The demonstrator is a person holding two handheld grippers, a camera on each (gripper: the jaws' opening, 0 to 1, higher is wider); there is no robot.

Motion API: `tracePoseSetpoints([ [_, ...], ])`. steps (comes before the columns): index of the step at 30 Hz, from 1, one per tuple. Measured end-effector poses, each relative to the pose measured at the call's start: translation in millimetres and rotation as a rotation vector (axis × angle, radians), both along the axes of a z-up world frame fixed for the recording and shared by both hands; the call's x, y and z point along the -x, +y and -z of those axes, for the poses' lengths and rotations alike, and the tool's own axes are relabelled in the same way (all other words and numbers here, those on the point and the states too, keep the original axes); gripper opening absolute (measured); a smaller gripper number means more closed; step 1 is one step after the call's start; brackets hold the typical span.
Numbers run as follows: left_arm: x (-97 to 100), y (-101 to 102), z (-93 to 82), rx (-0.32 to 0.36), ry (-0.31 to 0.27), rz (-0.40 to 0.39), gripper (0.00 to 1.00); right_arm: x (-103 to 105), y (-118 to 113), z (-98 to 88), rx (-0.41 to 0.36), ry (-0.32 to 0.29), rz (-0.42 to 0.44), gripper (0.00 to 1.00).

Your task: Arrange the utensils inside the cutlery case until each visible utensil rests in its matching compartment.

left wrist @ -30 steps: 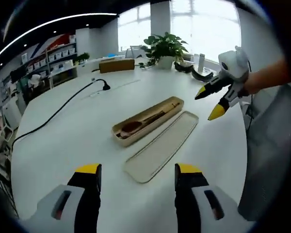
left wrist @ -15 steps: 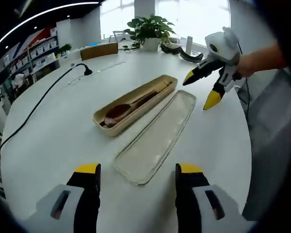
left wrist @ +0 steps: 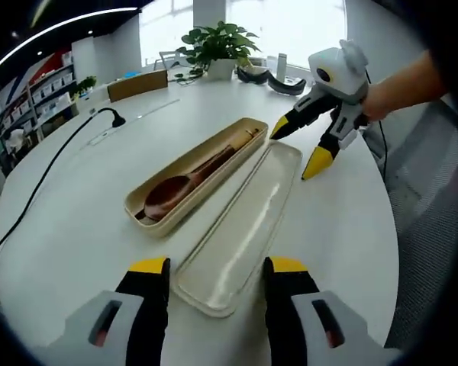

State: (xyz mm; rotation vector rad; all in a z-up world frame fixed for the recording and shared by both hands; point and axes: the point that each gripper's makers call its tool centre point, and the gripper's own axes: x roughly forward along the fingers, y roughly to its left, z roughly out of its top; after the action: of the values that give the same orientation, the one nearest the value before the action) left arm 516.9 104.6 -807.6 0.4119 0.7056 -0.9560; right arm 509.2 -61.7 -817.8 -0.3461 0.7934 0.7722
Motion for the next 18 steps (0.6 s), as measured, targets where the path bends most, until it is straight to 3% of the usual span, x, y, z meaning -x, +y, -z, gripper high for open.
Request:
tracePoseSetpoints([
  [7,16.6,3,-1.2,-0.010,-0.008,0.044,0.49,11,4,-2.0,0.001,-0.003,0.009,0.51],
  [12,43.1,2,-7.3,-0.006,-0.028,0.092,0.46,24,7,-0.6,0.015,0.007,0.016,0.52],
  [14,53.6,0,-4.7,-0.036,-0.030,0.144,0.43,35,9,-0.6,0.031,0.019,0.005,0.52],
  [17,78.5,-3,-1.4,-0.087,0.032,0.179,0.41,49,12,-0.8,0.040,0.030,-0.001,0.49],
  [18,84.0,-4,-3.3,-0.092,0.022,0.194,0.41,53,13,-1.3,0.041,0.031,0.006,0.47],
])
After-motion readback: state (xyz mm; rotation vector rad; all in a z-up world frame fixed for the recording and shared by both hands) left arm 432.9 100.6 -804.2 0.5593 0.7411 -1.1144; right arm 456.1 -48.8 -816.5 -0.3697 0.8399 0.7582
